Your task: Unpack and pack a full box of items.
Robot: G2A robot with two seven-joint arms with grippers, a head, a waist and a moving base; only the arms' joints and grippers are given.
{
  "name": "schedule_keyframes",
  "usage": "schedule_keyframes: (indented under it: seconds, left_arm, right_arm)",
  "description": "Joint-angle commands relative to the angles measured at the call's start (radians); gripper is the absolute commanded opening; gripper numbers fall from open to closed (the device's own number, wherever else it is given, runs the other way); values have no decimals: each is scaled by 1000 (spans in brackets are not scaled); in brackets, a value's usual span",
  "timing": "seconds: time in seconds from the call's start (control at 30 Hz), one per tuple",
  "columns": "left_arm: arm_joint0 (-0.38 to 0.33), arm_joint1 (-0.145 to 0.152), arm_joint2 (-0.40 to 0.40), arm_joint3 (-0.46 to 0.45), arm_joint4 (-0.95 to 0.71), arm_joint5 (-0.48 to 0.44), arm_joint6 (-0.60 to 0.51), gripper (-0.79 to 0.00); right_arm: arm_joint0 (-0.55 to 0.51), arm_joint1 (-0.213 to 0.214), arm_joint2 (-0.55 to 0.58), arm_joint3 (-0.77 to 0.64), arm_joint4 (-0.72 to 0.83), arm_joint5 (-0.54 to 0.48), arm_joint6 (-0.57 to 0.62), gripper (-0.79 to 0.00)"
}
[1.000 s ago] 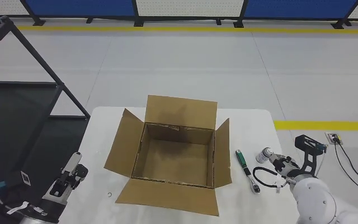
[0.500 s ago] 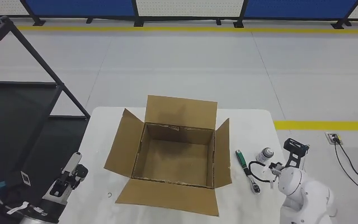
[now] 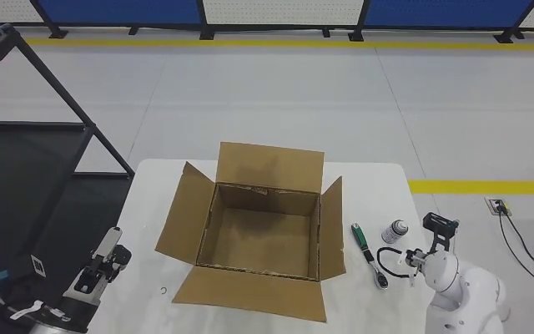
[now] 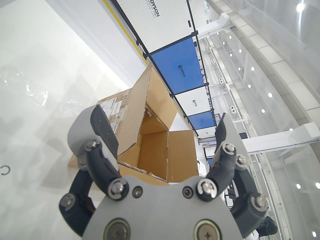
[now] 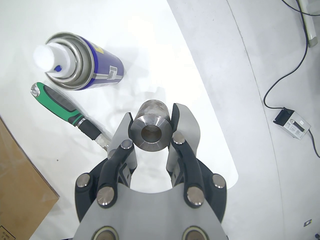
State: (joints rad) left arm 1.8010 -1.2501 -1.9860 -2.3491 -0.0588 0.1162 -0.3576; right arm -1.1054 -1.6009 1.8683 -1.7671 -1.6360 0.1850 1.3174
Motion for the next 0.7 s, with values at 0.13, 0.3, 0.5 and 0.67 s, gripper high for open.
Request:
schedule_keyframes:
  seconds: [0.13,0.3,0.5,0.67]
  left_arm:
    - [0,0,0,0,0,0,0,0]
    - [0,0,0,0,0,0,0,0]
    - [0,0,0,0,0,0,0,0]
    - [0,0,0,0,0,0,0,0]
  right_arm:
    - [-2,7,-20,20,-12,-32,16,-785]
    - [5,14,-24,44,-8,-48,23,-785]
    - [18,21,-31,82,-5,-43,26,-785]
    - [25,26,-34,102,0,-42,30,-785]
